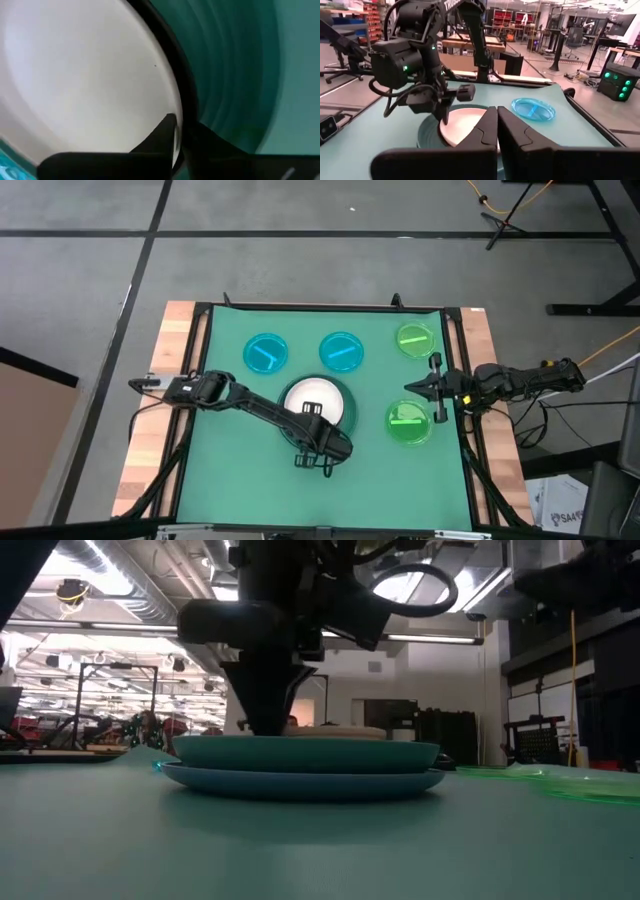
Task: Stack plastic plates
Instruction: Stack the white plate on the black plate, then stack the left plastic blue plate on the white plate
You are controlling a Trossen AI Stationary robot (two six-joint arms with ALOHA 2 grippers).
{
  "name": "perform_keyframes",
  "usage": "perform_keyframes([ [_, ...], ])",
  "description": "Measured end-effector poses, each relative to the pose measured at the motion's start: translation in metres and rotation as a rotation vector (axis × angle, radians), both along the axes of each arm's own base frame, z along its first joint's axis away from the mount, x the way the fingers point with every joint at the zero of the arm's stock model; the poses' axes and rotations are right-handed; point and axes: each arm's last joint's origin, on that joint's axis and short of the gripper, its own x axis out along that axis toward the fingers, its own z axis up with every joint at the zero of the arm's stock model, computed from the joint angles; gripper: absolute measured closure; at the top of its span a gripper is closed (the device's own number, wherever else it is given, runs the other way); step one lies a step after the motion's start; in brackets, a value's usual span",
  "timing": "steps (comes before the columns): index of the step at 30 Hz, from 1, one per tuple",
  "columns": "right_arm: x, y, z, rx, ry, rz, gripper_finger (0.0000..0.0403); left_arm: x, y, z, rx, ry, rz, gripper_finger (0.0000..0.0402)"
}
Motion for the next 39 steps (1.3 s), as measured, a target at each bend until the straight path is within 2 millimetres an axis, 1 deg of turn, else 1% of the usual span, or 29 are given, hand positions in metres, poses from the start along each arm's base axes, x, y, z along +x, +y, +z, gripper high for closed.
perform_keyframes([
  [5, 0.000, 0.000, 0.000, 0.001, -0.003, 0.002, 0.0402, -0.001, -0.001, 0.001, -0.055, 0.020, 0.012, 0.0333],
  [8, 0.000, 0.000, 0.000, 0.001, -0.003, 0.002, 0.0402, -0.001, -0.003, 0.009, -0.105, 0.044, 0.016, 0.0316],
  [10, 0.000, 0.000, 0.000, 0.000, -0.003, 0.003, 0.0402, 0.001, -0.004, 0.018, -0.106, 0.032, 0.021, 0.0313],
  [16, 0.000, 0.000, 0.000, -0.025, -0.005, 0.003, 0.0402, 0.003, -0.008, 0.053, -0.017, -0.036, 0.011, 0.0315],
  [19, 0.000, 0.000, 0.001, -0.024, -0.008, 0.003, 0.0402, 0.001, -0.005, 0.065, 0.048, -0.050, -0.010, 0.0315],
  [22, 0.000, 0.000, 0.001, -0.024, -0.009, 0.003, 0.0402, -0.004, 0.004, 0.080, 0.072, -0.092, -0.003, 0.0315],
  [24, 0.000, 0.000, 0.001, -0.024, -0.008, 0.004, 0.0402, -0.011, 0.014, 0.092, 0.097, -0.123, 0.012, 0.0315],
  [28, 0.000, 0.000, -0.001, -0.023, 0.004, 0.004, 0.0402, -0.037, 0.033, 0.117, 0.147, -0.218, 0.057, 0.0315],
  [31, 0.000, 0.000, -0.002, -0.018, 0.017, 0.004, 0.0402, -0.061, 0.050, 0.124, 0.146, -0.288, 0.104, 0.0315],
  [33, 0.000, 0.000, -0.002, -0.018, 0.024, 0.004, 0.0402, -0.079, 0.060, 0.123, 0.144, -0.340, 0.127, 0.0315],
  [35, 0.000, 0.000, -0.002, -0.016, 0.024, 0.004, 0.0402, -0.096, 0.069, 0.118, 0.140, -0.383, 0.141, 0.0315],
  [39, 0.000, 0.000, -0.002, 0.005, 0.026, 0.002, 0.0402, -0.128, 0.084, 0.096, 0.144, -0.394, 0.144, 0.0315],
])
